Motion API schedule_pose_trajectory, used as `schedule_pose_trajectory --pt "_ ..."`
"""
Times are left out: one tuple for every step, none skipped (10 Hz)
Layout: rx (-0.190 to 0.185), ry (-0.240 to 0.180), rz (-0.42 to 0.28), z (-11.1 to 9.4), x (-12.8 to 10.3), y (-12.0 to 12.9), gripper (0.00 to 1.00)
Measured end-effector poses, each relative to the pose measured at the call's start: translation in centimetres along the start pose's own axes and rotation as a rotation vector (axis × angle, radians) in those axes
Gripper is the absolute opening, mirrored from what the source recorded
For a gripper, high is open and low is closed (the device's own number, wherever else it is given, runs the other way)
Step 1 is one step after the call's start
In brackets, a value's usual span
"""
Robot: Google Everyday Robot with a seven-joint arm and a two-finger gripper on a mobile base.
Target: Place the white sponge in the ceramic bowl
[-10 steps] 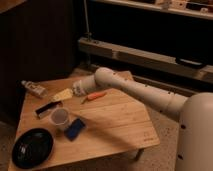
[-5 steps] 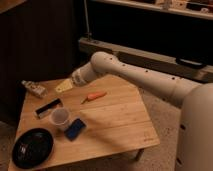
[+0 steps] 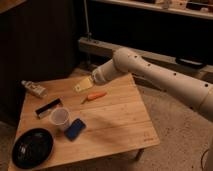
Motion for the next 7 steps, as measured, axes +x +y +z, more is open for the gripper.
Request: schedule_pose_trajectory --pt "0.037 -0.021 -0.079 0.2 0.4 -0.3 0.80" --pt "0.118 -0.055 -0.200 0.7 0.7 -1.0 0.80" --pt "0.222 -0.098 -0.292 1.2 0.8 -1.7 0.80" --pt "0.345 -0.143 -0.402 1.3 1.1 -2.7 0.80" --pt "0.424 -0.169 -0.470 1.0 0.9 -3.1 0.80" --pt "0.496 -0.184 -0.535 0.7 0.9 -3.5 0.80" --pt "0.555 -0.198 -0.584 0.7 0.7 -3.8 0.80"
